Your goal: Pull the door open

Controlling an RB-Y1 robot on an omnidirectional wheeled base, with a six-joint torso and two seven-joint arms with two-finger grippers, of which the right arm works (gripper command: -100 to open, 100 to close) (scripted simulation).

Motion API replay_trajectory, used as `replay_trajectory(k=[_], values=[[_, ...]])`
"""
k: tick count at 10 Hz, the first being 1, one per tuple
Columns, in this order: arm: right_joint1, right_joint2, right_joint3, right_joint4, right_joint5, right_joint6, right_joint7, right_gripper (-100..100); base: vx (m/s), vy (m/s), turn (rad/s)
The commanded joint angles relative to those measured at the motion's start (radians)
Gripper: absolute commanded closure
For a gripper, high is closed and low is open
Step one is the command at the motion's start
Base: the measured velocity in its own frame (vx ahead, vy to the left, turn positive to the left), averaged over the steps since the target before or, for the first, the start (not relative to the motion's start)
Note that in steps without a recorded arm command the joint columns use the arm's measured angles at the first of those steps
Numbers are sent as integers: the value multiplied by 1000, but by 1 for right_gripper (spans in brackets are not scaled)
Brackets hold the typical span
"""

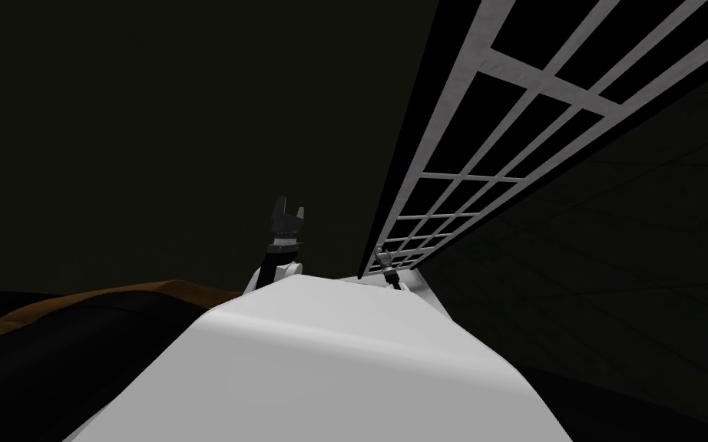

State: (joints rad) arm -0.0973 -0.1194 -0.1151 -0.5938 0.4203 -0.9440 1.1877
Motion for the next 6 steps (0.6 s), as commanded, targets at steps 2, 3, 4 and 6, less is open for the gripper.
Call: replay_trajectory(k=[2,3,4,6], values=[[-4,1,0,-2,-1,1,-1,100,-29,-4,19],[-4,1,0,-2,-1,1,-1,100,-7,-3,-3],[-4,1,0,-2,-1,1,-1,100,0,0,0],[-4,1,0,-2,-1,1,-1,100,0,0,0]])
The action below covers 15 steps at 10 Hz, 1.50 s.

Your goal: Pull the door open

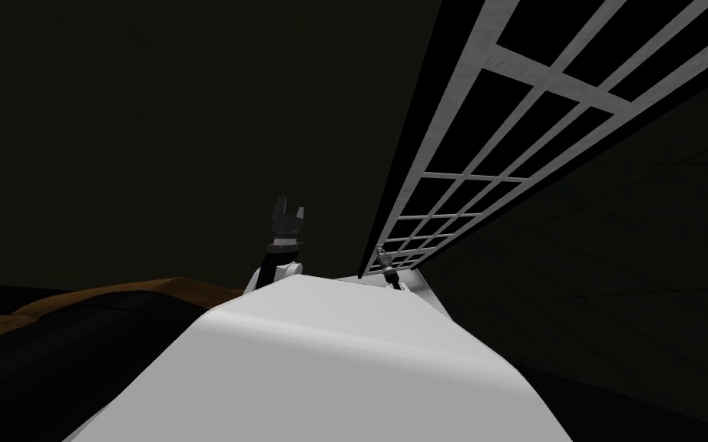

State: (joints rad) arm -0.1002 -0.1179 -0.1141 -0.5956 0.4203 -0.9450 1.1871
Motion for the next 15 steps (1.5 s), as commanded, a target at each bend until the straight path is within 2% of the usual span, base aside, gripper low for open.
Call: replay_trajectory(k=[1,3,8,9,14,15], values=[[1,-2,3,-1,-11,0,-39,100,-34,-20,55],[2,-4,6,-2,-20,1,-70,100,-46,-28,46],[7,-13,20,-6,-66,2,-218,100,-57,-28,68],[7,-13,20,-6,-66,2,-229,100,-35,-17,28],[13,-23,36,-11,-117,3,-367,100,-36,-16,73],[13,-23,36,-11,-117,3,-382,100,-40,-15,45]])
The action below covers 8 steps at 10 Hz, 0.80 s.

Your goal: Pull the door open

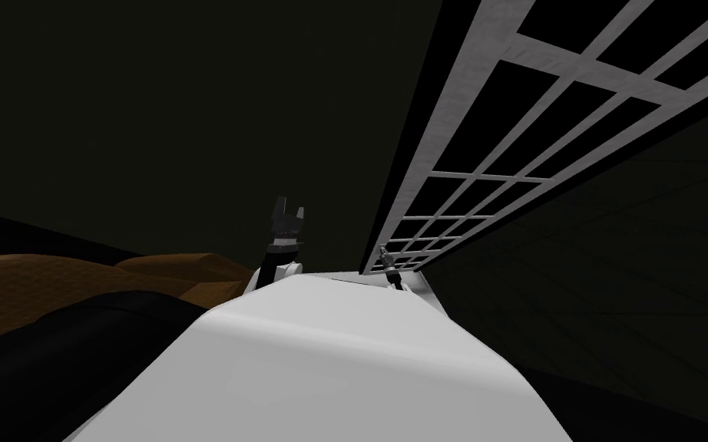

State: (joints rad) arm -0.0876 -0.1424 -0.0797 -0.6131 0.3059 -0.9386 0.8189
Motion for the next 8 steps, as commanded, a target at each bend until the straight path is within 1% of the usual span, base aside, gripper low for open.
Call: replay_trajectory(k=[1,2,3,4,5,6,7,8], values=[[2,-2,6,5,-18,-3,-50,100,-33,-13,75],[2,-2,6,5,-18,-3,-54,100,-26,-10,41],[4,-5,11,3,-34,-2,-95,100,-31,-14,74],[6,-8,16,2,-50,-2,-120,100,-39,-18,129],[6,-8,16,2,-50,-2,-136,100,-35,-12,52],[7,-11,21,0,-66,-1,-169,100,-41,-15,71],[7,-11,21,0,-66,-1,-176,100,-30,-7,46],[9,-15,26,-1,-83,-1,-214,100,-32,-4,90]])
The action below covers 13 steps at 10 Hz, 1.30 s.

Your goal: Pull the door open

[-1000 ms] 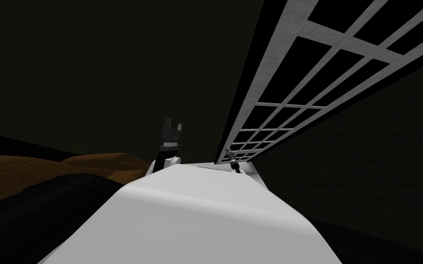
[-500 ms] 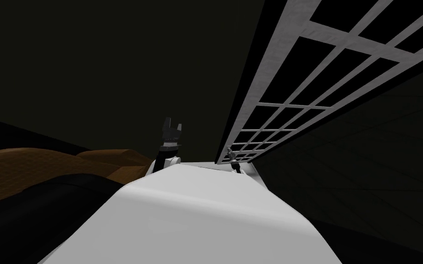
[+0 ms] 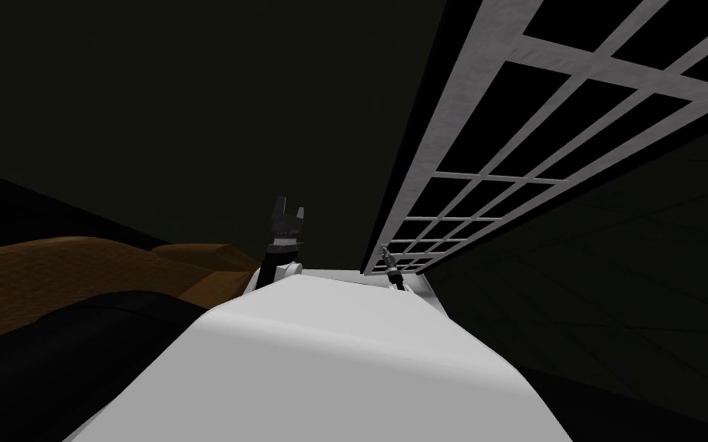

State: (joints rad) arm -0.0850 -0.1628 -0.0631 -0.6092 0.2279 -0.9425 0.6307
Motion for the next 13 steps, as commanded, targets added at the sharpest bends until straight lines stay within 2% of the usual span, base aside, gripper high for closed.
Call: replay_trajectory(k=[1,2,3,5,8,11,12,13], values=[[7,6,9,-5,-5,3,-29,100,-25,-7,49],[9,2,15,-7,-24,4,-69,100,-28,-15,105],[9,2,15,-7,-24,4,-71,100,-20,-12,41],[13,-6,26,-10,-61,5,-136,100,-36,-8,116],[15,-9,32,-12,-80,6,-195,100,-32,-12,57],[19,-17,44,-16,-121,7,-275,100,-32,-10,86],[19,-17,44,-16,-121,7,-278,100,-29,-14,55],[22,-22,51,-18,-142,8,-317,100,-30,-10,81]])
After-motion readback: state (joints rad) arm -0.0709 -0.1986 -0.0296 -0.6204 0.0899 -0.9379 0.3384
